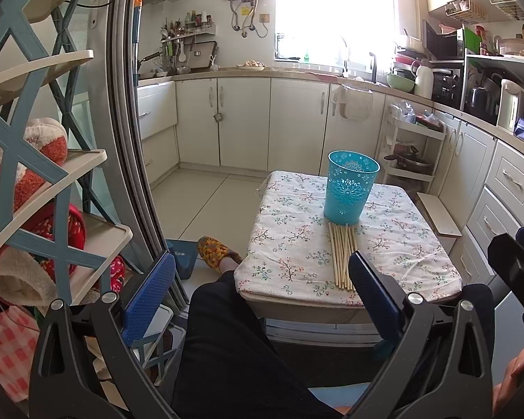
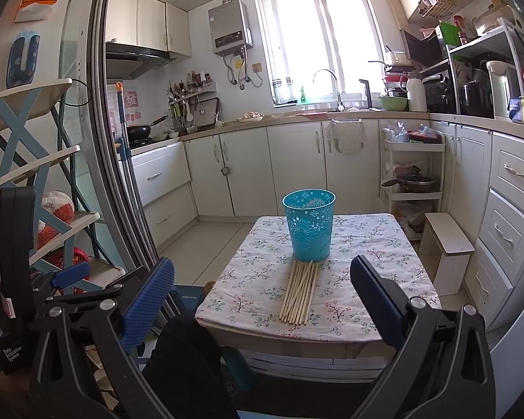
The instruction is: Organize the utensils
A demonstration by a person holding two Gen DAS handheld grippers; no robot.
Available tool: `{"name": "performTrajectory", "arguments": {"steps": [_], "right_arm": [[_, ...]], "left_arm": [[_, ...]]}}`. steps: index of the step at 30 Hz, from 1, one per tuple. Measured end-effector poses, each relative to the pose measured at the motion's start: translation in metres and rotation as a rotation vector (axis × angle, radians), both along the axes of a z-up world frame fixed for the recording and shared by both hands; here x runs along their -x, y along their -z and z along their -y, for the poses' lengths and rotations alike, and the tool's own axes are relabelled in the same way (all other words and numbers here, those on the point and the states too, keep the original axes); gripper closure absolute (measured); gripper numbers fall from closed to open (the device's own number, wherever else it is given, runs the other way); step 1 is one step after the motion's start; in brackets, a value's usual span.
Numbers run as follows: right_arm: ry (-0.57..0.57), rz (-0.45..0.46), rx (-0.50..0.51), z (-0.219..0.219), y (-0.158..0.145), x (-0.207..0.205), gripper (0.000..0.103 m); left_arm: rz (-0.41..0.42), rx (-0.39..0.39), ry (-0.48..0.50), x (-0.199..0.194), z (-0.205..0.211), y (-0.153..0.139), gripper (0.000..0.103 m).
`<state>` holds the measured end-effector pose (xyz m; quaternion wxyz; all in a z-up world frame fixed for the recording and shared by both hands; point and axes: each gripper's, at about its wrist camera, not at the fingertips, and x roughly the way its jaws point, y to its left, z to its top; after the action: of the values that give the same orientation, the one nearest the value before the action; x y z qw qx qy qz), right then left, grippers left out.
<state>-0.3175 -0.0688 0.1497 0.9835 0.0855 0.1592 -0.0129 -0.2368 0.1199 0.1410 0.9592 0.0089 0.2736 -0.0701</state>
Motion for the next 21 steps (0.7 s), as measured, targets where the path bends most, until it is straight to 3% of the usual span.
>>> {"name": "performTrajectory", "arguments": {"steps": [21], "right_arm": [[-0.008,-0.030,0.022,-0.003,0.003,-0.011,0.006]], "left_arm": [[-0.023,0.030,0.006,-0.013,-0.001,0.007,0.007]]}}
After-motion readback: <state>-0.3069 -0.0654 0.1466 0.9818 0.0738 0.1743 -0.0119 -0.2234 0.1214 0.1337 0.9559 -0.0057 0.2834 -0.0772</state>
